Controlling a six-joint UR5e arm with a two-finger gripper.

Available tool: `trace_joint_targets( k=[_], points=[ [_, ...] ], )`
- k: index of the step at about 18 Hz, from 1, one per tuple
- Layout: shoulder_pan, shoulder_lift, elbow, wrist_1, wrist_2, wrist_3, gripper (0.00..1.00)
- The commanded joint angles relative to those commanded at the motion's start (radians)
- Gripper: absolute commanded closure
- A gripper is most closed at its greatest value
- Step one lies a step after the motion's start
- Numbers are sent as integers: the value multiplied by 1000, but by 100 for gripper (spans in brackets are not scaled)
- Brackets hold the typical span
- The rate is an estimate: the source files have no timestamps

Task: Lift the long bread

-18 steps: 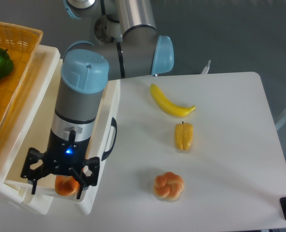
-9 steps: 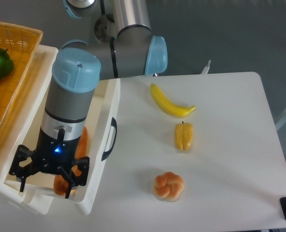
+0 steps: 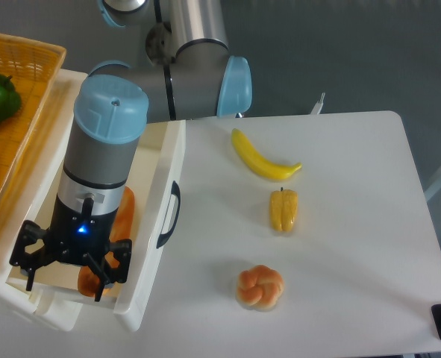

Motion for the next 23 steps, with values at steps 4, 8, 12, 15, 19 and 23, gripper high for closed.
trace_joint_targets(
  k=[4,8,12,15,19,23],
  points=[
    [5,15,-12,-3,-18,5,0],
    [3,14,-20,-3,-18,8,0],
    [3,12,-14,-2,-21,8,0],
    [9,12,0,-2,-37,8,0],
    [22,15,11,-2,-54,2,0],
    [20,-3,20,0,-55,5,0]
  ],
)
